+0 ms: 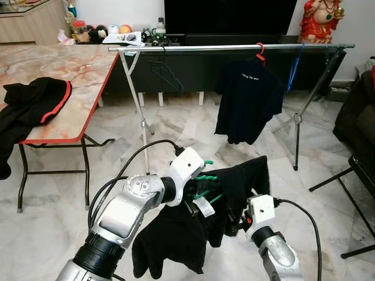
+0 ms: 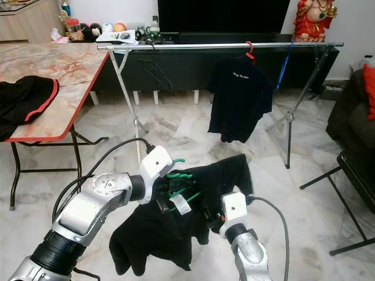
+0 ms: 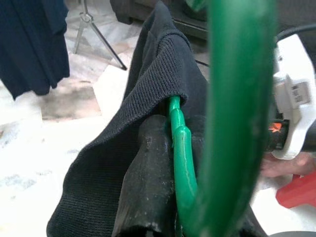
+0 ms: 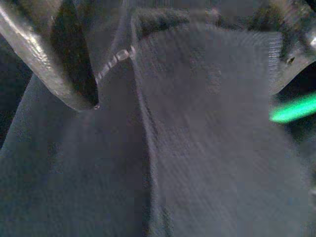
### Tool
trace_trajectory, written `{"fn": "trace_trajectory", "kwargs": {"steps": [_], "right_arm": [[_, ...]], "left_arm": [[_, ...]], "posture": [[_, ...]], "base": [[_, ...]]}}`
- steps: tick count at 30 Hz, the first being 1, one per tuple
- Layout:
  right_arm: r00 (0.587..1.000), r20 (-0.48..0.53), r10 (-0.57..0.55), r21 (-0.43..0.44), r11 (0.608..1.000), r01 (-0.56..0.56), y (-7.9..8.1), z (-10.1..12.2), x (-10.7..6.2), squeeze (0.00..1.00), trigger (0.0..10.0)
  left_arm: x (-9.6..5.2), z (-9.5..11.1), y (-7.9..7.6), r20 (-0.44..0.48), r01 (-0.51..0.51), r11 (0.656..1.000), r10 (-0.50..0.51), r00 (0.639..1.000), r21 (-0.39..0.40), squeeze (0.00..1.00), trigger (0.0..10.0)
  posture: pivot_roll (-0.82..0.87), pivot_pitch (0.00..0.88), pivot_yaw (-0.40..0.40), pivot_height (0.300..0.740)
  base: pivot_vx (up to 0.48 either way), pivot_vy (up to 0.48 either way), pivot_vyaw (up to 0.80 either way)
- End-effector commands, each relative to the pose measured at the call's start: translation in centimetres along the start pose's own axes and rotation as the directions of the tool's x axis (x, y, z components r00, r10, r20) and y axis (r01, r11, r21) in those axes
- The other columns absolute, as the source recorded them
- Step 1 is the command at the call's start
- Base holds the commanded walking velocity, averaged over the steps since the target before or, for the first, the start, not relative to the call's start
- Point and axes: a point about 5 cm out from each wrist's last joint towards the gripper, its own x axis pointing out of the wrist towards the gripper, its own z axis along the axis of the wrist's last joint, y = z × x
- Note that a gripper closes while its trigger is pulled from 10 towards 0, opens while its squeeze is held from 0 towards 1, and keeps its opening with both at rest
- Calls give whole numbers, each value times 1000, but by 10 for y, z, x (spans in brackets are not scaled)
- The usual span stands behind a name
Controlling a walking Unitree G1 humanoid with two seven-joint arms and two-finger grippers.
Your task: Hang hanger
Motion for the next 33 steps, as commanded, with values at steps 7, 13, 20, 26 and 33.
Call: {"fn": "trace_trajectory", "kwargs": {"steps": [7,13,20,26,33], "right_arm": [[999,12,-32,24,999,32,-4,2,1,0,0],[999,14,-32,30,999,32,-4,1,0,0,0],[999,32,-38,71,997,36,-4,3,1,0,0],[999,33,-32,73,997,29,-3,2,1,0,0],[999,34,-20,89,996,17,-1,1,0,0,0]], "left_arm": [[-2,9,-2,31,10,1000,-11,999,23,278,10000],[-2,9,-1,29,-2,1000,1,1000,21,278,10000],[-2,8,-1,26,-6,1000,6,1000,19,278,10000],[-2,7,-1,24,-7,1000,6,1000,18,278,10000],[-1,7,-1,25,-9,1000,9,1000,17,278,10000]], "posture": [[112,74,6,740],[113,77,6,740],[113,77,6,740],[111,79,6,740],[111,80,6,740]], "base": [[0,0,0],[0,0,0],[0,0,0],[0,0,0],[0,0,0]]}}
